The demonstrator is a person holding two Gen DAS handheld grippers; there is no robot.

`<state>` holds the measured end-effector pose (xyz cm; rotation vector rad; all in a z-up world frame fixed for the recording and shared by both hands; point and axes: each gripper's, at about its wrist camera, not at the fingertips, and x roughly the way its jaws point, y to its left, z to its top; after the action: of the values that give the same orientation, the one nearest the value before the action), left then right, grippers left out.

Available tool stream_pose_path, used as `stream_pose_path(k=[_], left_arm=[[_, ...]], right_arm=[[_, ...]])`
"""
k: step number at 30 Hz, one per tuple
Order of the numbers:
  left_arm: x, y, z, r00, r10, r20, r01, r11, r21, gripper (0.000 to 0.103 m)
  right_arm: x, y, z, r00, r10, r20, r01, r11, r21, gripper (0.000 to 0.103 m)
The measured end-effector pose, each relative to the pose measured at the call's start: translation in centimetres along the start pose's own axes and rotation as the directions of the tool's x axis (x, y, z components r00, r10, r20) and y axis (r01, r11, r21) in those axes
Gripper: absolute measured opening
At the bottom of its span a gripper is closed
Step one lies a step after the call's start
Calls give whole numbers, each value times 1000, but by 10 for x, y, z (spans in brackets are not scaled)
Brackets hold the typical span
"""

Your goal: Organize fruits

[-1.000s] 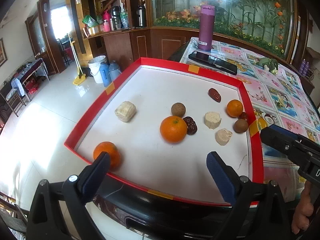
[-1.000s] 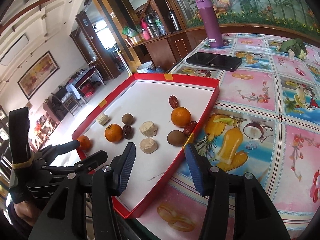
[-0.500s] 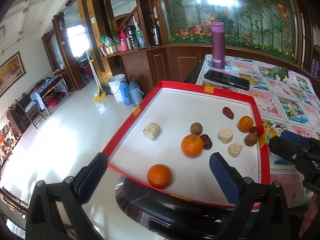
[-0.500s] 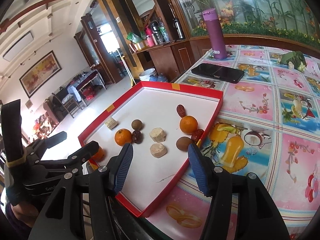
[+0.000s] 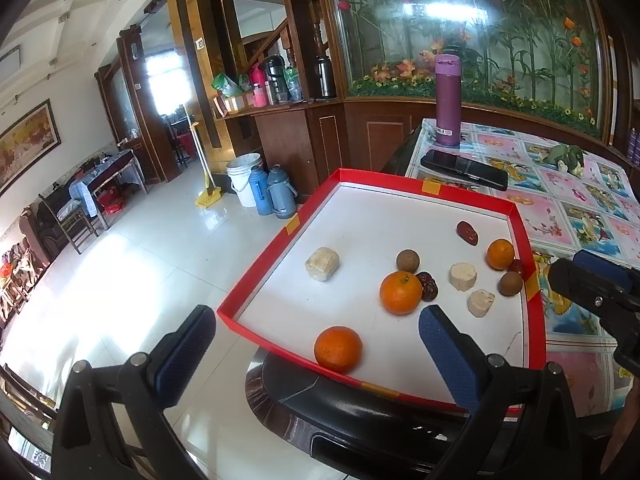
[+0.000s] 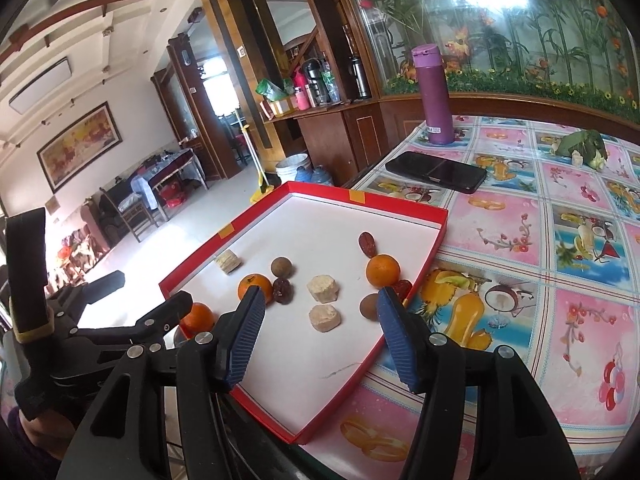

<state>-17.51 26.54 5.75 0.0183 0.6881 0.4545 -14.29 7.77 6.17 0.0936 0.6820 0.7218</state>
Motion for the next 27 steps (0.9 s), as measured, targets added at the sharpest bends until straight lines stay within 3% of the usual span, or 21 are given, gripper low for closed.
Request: stream_pose_path(k=[18,27], left_arm=[[1,8,-5,999,35,-2,-35,999,-40,103],[4,8,-8,1000,17,-14,-17,999,-37,103]], right_arm=[[8,6,-1,1000,-11,-7,11,1000,2,58],[11,8,-3,1000,-16,-12,16,1000,-1,58]])
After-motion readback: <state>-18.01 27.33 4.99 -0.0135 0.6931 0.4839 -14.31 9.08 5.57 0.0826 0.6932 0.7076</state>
